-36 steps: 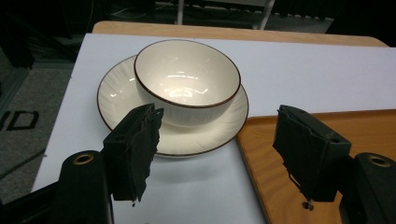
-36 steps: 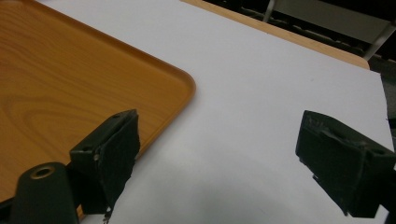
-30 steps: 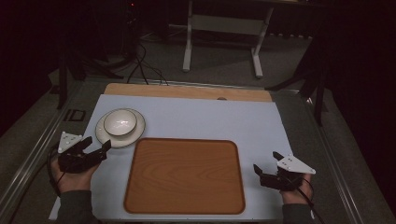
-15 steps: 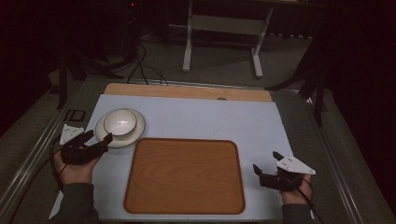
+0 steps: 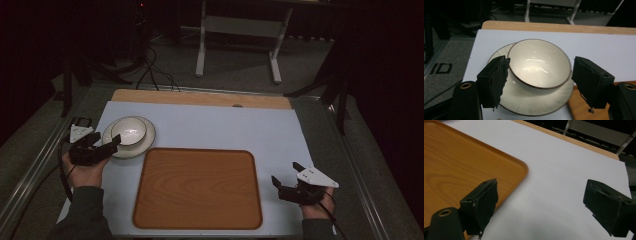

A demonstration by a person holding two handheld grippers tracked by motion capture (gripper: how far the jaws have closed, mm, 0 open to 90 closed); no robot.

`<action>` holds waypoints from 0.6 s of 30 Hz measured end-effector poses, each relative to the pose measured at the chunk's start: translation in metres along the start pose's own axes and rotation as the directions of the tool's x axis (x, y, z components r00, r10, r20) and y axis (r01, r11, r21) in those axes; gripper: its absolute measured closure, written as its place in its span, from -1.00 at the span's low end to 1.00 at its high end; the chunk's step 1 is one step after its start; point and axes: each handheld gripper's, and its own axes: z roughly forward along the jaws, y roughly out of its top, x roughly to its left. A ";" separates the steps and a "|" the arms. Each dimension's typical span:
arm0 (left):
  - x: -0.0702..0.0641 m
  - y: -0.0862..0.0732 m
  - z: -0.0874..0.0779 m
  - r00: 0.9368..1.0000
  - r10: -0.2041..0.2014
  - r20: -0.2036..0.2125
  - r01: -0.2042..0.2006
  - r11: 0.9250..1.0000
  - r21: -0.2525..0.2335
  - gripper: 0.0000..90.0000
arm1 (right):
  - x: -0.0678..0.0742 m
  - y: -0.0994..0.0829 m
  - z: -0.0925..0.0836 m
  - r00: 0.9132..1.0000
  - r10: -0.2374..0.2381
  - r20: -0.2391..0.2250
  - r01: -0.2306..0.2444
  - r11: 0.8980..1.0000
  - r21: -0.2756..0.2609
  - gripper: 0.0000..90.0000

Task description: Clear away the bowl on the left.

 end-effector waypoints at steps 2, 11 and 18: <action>0.002 0.000 0.004 1.000 -0.001 -0.009 0.001 1.000 0.012 -0.35 | 0.000 0.000 0.000 1.000 -0.003 0.000 0.003 1.000 0.000 -0.73; 0.011 0.001 0.022 0.999 -0.032 -0.031 0.034 0.998 0.062 -0.23 | 0.000 0.000 0.000 1.000 0.001 0.001 -0.001 1.000 0.001 -0.73; 0.016 0.001 0.031 0.997 -0.062 -0.037 0.065 0.994 0.092 -0.12 | -0.001 0.000 0.001 1.000 -0.001 0.005 0.001 1.000 0.006 -0.73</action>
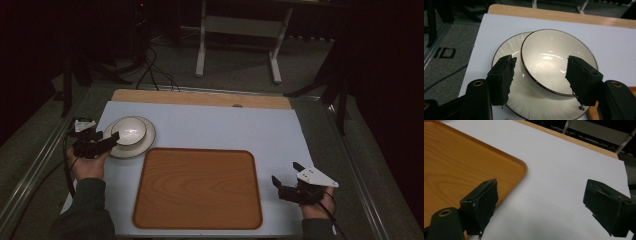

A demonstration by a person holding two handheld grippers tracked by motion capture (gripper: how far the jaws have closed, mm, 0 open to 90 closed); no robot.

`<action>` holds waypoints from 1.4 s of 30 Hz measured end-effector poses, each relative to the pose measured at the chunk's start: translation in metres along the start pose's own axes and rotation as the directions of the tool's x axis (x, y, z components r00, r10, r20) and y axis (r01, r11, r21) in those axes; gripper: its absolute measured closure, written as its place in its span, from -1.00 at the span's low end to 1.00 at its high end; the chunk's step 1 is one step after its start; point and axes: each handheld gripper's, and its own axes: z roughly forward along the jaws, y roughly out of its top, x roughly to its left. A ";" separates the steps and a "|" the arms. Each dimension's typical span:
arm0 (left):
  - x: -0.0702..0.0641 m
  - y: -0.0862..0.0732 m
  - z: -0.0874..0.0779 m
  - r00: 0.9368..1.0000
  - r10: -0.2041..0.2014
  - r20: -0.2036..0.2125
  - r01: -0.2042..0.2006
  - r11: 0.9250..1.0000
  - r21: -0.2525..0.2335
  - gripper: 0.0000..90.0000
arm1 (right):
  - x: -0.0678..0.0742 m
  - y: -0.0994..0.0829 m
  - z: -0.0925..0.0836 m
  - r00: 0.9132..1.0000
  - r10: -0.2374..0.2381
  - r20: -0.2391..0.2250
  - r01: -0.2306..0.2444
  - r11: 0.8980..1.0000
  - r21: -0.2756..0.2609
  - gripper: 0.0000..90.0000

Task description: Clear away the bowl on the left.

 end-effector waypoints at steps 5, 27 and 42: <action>0.003 -0.001 0.007 1.000 -0.005 -0.022 0.005 1.000 0.026 0.02 | 0.001 0.001 -0.001 1.000 -0.008 0.008 0.008 1.000 -0.010 -0.73; 0.006 0.000 0.037 0.995 -0.077 -0.065 0.085 0.987 0.133 0.25 | 0.002 0.001 -0.004 1.000 -0.014 0.023 0.015 0.999 -0.030 -0.73; 0.003 0.001 0.059 0.986 -0.148 -0.071 0.158 0.972 0.176 0.37 | 0.001 0.002 -0.007 0.999 -0.003 0.041 0.005 0.998 -0.054 -0.73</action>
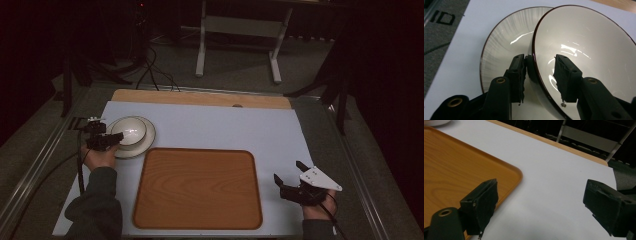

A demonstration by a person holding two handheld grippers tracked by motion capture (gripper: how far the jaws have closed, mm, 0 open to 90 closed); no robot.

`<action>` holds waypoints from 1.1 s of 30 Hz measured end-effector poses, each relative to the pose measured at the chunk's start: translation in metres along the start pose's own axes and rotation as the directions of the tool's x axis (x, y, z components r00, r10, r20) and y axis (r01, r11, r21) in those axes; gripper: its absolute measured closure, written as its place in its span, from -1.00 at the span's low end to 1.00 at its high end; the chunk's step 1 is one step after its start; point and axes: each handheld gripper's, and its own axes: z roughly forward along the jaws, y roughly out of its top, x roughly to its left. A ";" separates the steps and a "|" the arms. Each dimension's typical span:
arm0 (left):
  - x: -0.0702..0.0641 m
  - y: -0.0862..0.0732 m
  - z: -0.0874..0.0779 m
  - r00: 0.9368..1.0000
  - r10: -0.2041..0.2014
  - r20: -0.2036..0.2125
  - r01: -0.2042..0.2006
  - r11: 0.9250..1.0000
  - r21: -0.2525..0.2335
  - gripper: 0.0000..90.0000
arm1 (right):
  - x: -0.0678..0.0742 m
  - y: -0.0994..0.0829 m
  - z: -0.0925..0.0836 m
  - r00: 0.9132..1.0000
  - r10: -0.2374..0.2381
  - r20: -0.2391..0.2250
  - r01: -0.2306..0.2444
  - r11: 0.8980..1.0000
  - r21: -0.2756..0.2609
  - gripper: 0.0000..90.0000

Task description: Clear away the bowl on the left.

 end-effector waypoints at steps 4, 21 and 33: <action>0.002 0.000 0.003 0.999 -0.037 0.015 0.037 0.999 0.007 0.39 | 0.000 0.000 0.000 1.000 -0.001 0.001 0.001 1.000 -0.001 -0.73; 0.015 0.000 0.011 0.984 -0.141 0.105 0.134 0.988 0.075 0.78 | 0.001 0.001 -0.001 1.000 -0.013 0.012 0.013 1.000 -0.008 -0.72; 0.016 0.000 0.006 0.979 -0.179 0.101 0.175 0.983 0.048 0.78 | 0.000 0.001 -0.002 1.000 -0.006 0.015 0.006 1.000 -0.011 -0.70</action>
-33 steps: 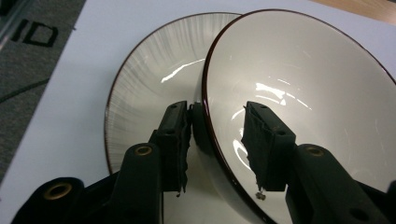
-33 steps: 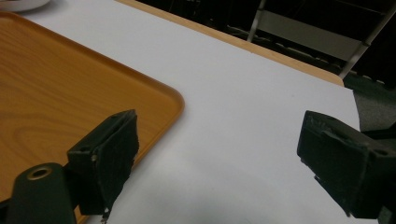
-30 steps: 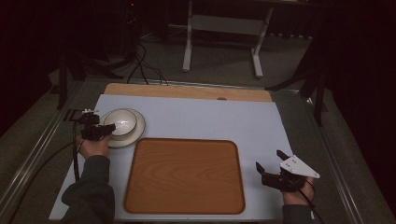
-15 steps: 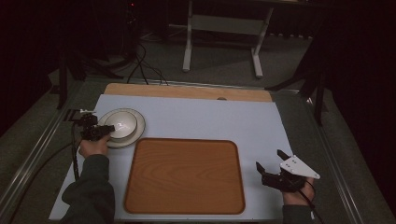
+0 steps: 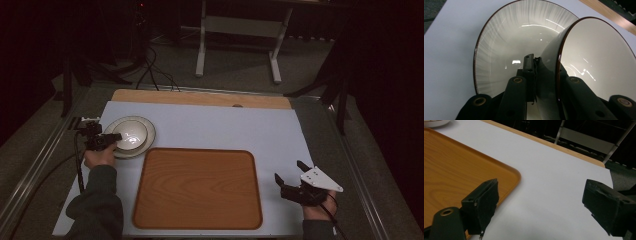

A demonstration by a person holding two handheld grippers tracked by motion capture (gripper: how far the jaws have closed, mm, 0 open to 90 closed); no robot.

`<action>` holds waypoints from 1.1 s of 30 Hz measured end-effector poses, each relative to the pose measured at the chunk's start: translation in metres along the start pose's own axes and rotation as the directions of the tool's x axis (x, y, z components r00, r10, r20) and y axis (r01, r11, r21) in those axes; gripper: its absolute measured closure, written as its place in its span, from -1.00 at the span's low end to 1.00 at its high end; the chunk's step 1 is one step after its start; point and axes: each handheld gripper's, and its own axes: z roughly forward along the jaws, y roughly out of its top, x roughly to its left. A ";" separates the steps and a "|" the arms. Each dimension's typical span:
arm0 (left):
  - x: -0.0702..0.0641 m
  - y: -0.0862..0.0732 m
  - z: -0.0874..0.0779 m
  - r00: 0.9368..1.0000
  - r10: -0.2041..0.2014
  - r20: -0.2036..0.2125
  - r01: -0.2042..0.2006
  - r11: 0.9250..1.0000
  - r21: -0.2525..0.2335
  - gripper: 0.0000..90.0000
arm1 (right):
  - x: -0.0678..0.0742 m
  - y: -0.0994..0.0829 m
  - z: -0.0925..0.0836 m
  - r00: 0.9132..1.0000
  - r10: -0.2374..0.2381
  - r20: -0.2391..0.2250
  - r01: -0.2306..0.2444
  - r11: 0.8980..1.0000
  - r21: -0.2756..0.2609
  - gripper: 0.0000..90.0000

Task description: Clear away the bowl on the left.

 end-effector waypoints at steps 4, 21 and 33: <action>0.001 0.000 -0.002 1.000 -0.007 0.004 0.007 1.000 -0.004 0.78 | 0.000 0.000 0.000 1.000 0.002 0.000 -0.002 1.000 0.000 -0.70; 0.000 0.005 -0.029 0.998 -0.018 0.058 0.021 0.998 -0.055 0.77 | -0.001 0.001 -0.001 1.000 0.009 0.001 -0.009 1.000 -0.010 -0.70; -0.010 0.007 -0.045 0.995 0.015 0.103 -0.006 0.996 -0.085 0.77 | -0.001 0.001 -0.001 1.000 0.009 0.001 -0.009 1.000 -0.011 -0.70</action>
